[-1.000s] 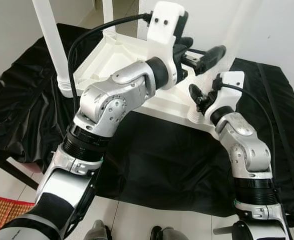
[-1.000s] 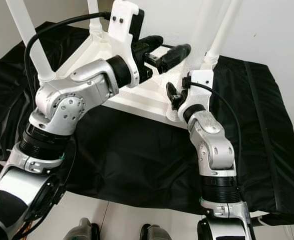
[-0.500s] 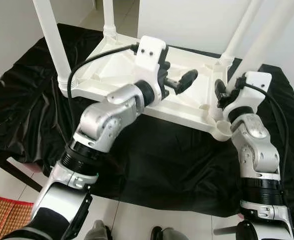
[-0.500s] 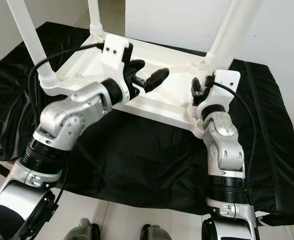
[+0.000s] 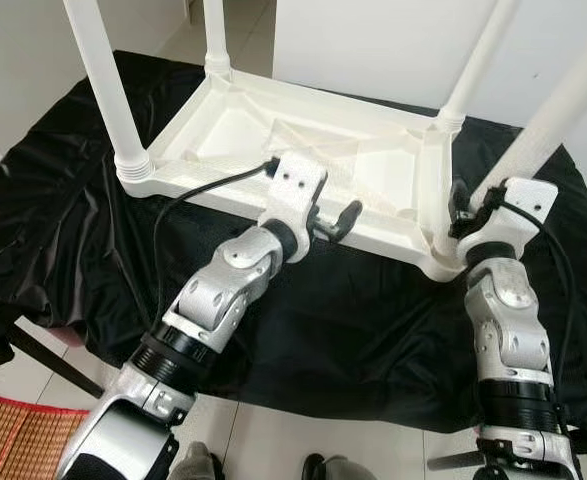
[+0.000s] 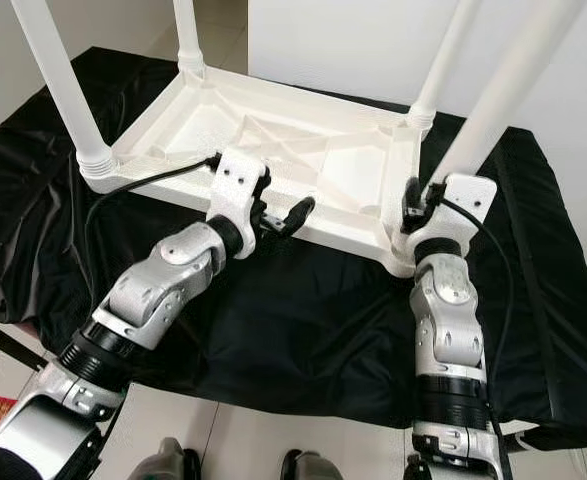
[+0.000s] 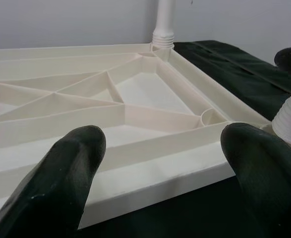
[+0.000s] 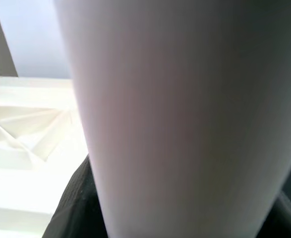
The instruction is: Building children table
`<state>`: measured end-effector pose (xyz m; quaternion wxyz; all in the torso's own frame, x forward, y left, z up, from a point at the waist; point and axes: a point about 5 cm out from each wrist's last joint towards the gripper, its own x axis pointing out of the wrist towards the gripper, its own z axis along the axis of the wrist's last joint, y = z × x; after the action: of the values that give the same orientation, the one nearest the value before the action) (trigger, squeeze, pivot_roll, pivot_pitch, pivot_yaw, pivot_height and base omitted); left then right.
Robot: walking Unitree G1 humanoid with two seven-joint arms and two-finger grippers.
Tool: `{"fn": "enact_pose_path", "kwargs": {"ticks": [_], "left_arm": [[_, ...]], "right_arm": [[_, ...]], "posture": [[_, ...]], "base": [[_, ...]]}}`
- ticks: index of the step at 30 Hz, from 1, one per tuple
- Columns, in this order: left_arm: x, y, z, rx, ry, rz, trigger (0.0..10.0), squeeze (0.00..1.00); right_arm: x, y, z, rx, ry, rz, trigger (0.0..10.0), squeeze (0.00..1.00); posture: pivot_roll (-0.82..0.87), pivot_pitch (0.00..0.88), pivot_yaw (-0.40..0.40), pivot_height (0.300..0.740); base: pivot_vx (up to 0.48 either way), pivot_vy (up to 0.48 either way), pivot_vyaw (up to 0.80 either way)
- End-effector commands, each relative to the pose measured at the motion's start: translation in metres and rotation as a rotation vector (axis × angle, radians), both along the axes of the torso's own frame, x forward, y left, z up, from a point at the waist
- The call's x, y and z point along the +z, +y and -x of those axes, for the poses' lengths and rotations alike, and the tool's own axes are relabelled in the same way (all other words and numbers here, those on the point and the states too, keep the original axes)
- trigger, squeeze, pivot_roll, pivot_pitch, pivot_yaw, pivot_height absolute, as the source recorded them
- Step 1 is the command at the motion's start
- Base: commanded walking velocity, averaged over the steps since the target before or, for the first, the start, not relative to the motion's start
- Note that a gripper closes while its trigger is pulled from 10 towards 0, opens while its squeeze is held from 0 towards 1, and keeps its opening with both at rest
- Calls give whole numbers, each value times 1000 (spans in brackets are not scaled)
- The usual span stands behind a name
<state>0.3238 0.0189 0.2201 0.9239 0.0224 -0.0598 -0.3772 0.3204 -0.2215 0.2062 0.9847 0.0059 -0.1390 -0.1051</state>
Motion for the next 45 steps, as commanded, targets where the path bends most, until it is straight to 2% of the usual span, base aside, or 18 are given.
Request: {"fn": "enact_pose_path", "kwargs": {"ticks": [1, 4, 7, 8, 9, 13, 16, 20, 30, 34, 41, 45], "left_arm": [[0, -3, 2, -2, -12, -2, 10000, 0], [-5, -8, -1, -14, -22, -33, 10000, 0], [-5, -8, -1, -14, -22, -33, 10000, 0], [-11, -18, -5, -55, -48, -116, 10000, 0], [-14, -22, -6, -78, -65, -156, 10000, 0], [-16, -25, -7, -92, -76, -179, 10000, 0], [-31, -37, -10, -169, -53, -268, 10000, 0], [-39, -44, -10, -228, -49, -331, 10000, 0], [-42, -50, -11, -269, -68, -377, 10000, 0], [-36, -54, -17, -270, -91, -373, 10000, 0], [-32, -54, -24, -272, -75, -356, 10000, 0], [-33, -52, -29, -261, -66, -388, 10000, 0]], "right_arm": [[4, -6, 2, -24, -32, -3, 10000, 0], [13, -5, 5, -4, -100, -41, 10000, 0], [13, -5, 5, -4, -100, -41, 10000, 0], [19, -3, 10, 5, -149, -67, 10000, 0], [20, -4, 13, -5, -158, -69, 10000, 0], [21, -5, 14, -14, -162, -69, 10000, 0], [20, -8, 29, -45, -180, -79, 10000, 0], [21, -10, 38, -69, -197, -78, 10000, 0], [28, -11, 48, -82, -225, -66, 10000, 0], [34, -7, 56, -57, -251, -63, 10000, 0], [41, 0, 65, -2, -266, -57, 10000, 0], [47, 1, 69, 0, -273, -48, 10000, 0]], "posture": [[16, 121, -38, 740], [22, 127, -38, 740], [22, 127, -38, 740], [10, 143, -21, 740], [10, 143, -21, 740], [10, 143, -21, 740], [-40, 159, 25, 740], [-59, 168, 41, 740], [-109, 193, 61, 740], [-127, 199, 60, 740], [-152, 207, 64, 740], [-165, 220, 71, 740]], "base": [[0, 0, 0], [0, 0, 0], [0, 0, 0], [0, 0, 0], [0, 0, 0], [0, 0, 0], [0, 0, 0], [0, 0, 0], [0, 0, 0], [0, 0, 0], [0, 0, 0], [0, 0, 0]]}}
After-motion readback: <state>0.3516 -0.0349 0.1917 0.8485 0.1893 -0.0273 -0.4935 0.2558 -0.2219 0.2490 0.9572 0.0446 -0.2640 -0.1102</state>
